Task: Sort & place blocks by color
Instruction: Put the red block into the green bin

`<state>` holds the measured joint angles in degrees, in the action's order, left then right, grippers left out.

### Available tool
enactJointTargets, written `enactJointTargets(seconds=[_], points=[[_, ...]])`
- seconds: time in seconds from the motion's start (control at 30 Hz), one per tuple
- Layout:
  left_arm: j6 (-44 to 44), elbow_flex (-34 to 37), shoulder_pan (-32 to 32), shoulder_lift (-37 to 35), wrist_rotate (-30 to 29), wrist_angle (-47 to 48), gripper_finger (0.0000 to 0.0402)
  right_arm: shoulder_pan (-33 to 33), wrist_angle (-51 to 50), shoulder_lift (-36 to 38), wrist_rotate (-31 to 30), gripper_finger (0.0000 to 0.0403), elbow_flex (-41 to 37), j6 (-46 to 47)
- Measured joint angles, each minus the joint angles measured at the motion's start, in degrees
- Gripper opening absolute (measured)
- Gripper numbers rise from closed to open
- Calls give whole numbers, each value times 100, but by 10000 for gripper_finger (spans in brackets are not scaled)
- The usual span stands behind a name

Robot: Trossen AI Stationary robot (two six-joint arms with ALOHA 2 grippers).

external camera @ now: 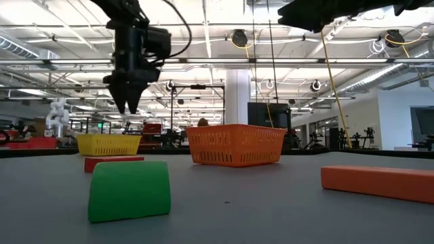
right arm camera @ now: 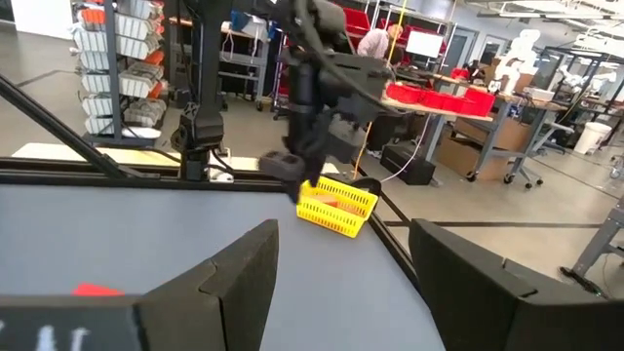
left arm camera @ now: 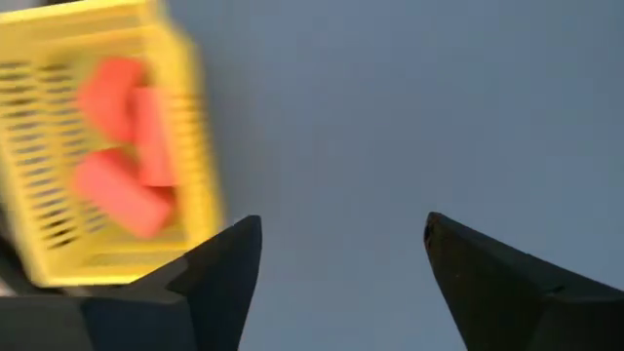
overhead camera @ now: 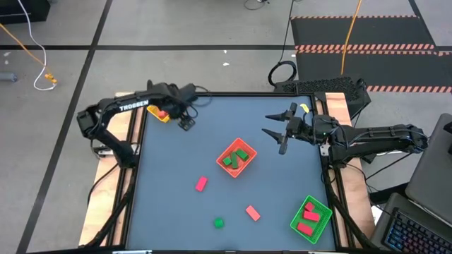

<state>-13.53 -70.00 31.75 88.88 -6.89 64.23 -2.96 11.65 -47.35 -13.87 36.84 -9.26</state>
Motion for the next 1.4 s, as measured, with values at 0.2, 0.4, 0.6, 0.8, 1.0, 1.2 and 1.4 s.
enactJointTargets(seconds=[0.2, 0.4, 0.6, 0.8, 1.0, 1.2, 1.4], points=[[-77, 0, -1339, 0, 104, -424, 258, 2, -6, -2, -124, 224, 0, -8], [156, 0, -2715, 0, 105, -1303, 248, -2, -80, -2, -510, 224, 0, -44], [-161, -82, -3533, 0, -83, -2059, 250, -2, -78, -2, -560, 224, 0, -28], [379, -179, -4152, 0, -82, -3114, 250, -2, -34, -2, -560, 224, 0, 20], [427, -181, -4464, 0, -429, -3381, 250, -2, -39, -2, -558, 224, 0, 107], [-513, -181, -4744, 2, -391, -2130, 250, -2, -77, -2, -557, 224, 0, 153], [-1277, -182, -5104, 504, -772, -1317, 250, 2, -76, -2, -548, 224, 0, 323]])
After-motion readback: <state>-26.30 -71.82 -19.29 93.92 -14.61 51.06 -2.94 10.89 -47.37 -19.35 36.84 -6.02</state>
